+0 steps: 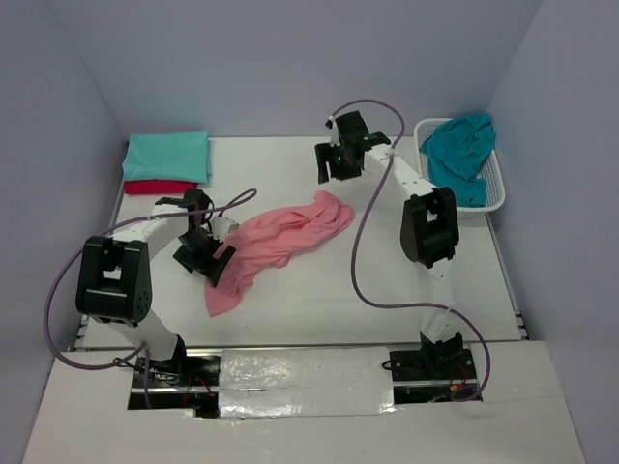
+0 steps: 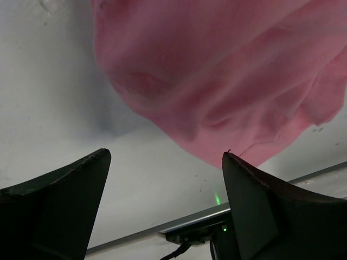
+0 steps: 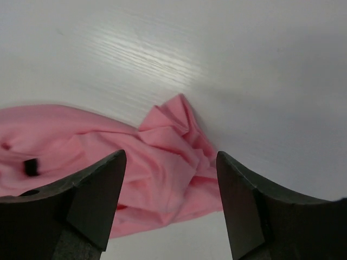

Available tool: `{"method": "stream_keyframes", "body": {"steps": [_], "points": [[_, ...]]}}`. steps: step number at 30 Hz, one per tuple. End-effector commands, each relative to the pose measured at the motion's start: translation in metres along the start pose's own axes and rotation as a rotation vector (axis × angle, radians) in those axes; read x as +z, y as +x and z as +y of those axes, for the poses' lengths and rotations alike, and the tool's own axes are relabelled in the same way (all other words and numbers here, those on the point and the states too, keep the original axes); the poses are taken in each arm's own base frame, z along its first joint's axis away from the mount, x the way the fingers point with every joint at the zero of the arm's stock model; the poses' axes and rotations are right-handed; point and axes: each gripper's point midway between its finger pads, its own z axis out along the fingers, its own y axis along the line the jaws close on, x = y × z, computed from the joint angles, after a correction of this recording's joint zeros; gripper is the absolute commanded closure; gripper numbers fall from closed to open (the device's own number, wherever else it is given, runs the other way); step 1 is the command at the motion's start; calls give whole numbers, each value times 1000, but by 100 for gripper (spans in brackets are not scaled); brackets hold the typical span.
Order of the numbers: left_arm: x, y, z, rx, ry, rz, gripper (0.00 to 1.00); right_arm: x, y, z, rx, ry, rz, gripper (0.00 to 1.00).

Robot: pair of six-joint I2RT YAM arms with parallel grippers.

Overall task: Fold and stack the t-shirts
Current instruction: Flatten out the tshirt

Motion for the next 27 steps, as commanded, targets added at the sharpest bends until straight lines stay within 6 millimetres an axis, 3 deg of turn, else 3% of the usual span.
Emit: {"method": "stream_keyframes", "body": {"steps": [1, 3, 6, 9, 10, 12, 13, 14, 15, 16, 17, 18, 19, 20, 21, 22, 23, 24, 25, 26, 27], "points": [[4, -27, -7, 35, 62, -81, 3, 30, 39, -18, 22, 57, 138, 25], [18, -29, -19, 54, 116, -50, 3, 41, 45, -11, 47, 19, 154, 27], [34, -31, -22, 52, 131, -21, 13, 55, 63, -10, 81, 14, 198, 39], [46, -28, -23, 49, 174, 32, 56, 53, 82, -6, 103, -18, 236, 65], [47, -28, -25, 49, 186, 42, 100, 51, 83, -5, 108, -27, 234, 81], [41, -36, -13, 37, 134, 29, 100, 30, 86, -2, 116, -27, 228, 98], [31, -40, -6, 37, 96, 10, 100, 20, 82, -3, 118, -12, 199, 100], [19, -48, 8, 29, 28, -15, 100, 11, 103, -5, 125, 0, 230, 100], [5, -52, 23, -1, -11, -51, 100, -23, 83, 2, 114, -10, 149, 100], [-20, -58, 33, -18, -58, -119, 100, -40, 80, 5, 115, -15, 116, 100], [-46, -70, 49, -41, -117, -191, 100, -53, 99, 8, 117, -17, 138, 100], [-70, -72, 66, -81, -169, -248, 100, -71, 98, 15, 104, -28, 112, 100], [-104, -72, 79, -106, -232, -329, 100, -112, 84, 34, 57, -55, 23, 100], [-143, -74, 96, -126, -306, -402, 100, -127, 96, 41, 31, -60, 22, 100], [-171, -75, 101, -121, -357, -461, 100, -146, 97, 51, -1, -77, -6, 100], [-210, -74, 98, -104, -419, -553, 100, -184, 94, 66, -36, -111, -76, 100], [-250, -76, 102, -81, -511, -635, 100, -200, 106, 87, -76, -181, -74, 100], [-277, -76, 99, -66, -561, -701, 100, -218, 111, 100, -97, -239, -96, 100], [-313, -69, 89, -48, -622, -794, 100, -251, 111, 114, -120, -311, -166, 100], [-349, -69, 85, -33, -689, -889, 100, -266, 125, 134, -135, -409, -158, 100], [-379, -59, 78, -34, -750, -960, 100, -283, 126, 143, -143, -463, -190, 100]]}}
